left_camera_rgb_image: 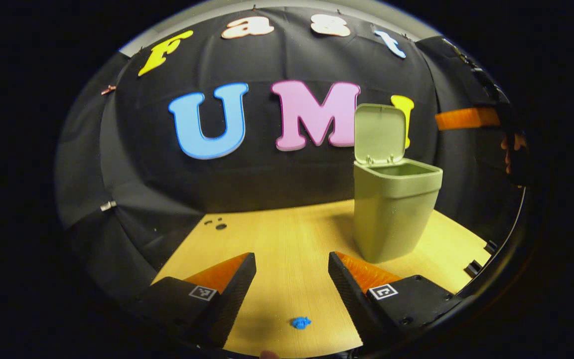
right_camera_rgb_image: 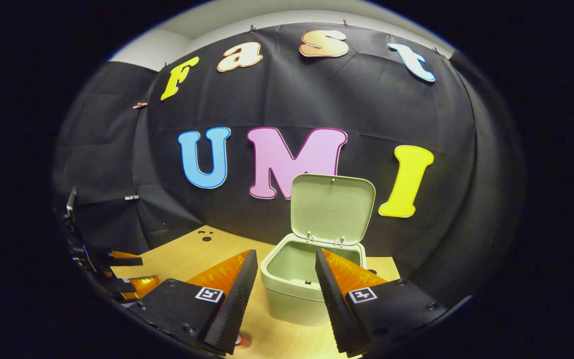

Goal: Press the lid of the desktop garbage bin to open it, pick up the crumpled paper on the desktop and throw it into the bin, then pick up the pop can on the desktop and drop it into the bin, and finally close the garbage bin lid.

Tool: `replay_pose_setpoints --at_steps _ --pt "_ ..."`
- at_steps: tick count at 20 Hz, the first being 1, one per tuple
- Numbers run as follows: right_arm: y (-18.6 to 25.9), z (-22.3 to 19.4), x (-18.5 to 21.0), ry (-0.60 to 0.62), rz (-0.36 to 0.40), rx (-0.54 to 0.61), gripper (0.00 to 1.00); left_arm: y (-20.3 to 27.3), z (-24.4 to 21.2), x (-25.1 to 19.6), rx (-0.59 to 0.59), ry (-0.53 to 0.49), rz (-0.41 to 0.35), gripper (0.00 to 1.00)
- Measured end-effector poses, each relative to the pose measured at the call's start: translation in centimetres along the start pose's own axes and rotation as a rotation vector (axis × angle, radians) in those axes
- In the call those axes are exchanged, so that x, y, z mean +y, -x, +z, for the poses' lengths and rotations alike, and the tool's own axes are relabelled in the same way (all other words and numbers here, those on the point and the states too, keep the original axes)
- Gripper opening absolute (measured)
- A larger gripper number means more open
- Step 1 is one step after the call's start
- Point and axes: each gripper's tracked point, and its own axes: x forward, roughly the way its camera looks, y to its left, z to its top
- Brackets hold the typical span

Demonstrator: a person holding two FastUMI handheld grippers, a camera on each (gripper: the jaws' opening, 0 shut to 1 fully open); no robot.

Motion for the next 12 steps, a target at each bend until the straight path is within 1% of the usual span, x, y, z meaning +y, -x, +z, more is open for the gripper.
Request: replay_pose_setpoints --at_steps 3,6,8,12 --pt "1.0 -0.4 -0.1 0.016 -0.009 0.014 0.75 -1.1 -4.0 -0.6 0.079 0.022 -0.024 0.95" --pt "2.2 -0.7 -0.5 0.021 -0.029 0.028 0.75 -2.1 -7.8 -0.8 0.145 -0.002 -0.031 0.95" --pt "2.8 -0.9 -1.1 0.012 -0.044 0.036 0.75 -2.6 -10.1 -1.1 0.190 -0.009 -0.043 0.94" --pt "4.1 -1.4 -1.8 -0.010 -0.075 0.053 0.75 -3.4 -14.7 -1.3 0.287 0.013 -0.053 0.93"
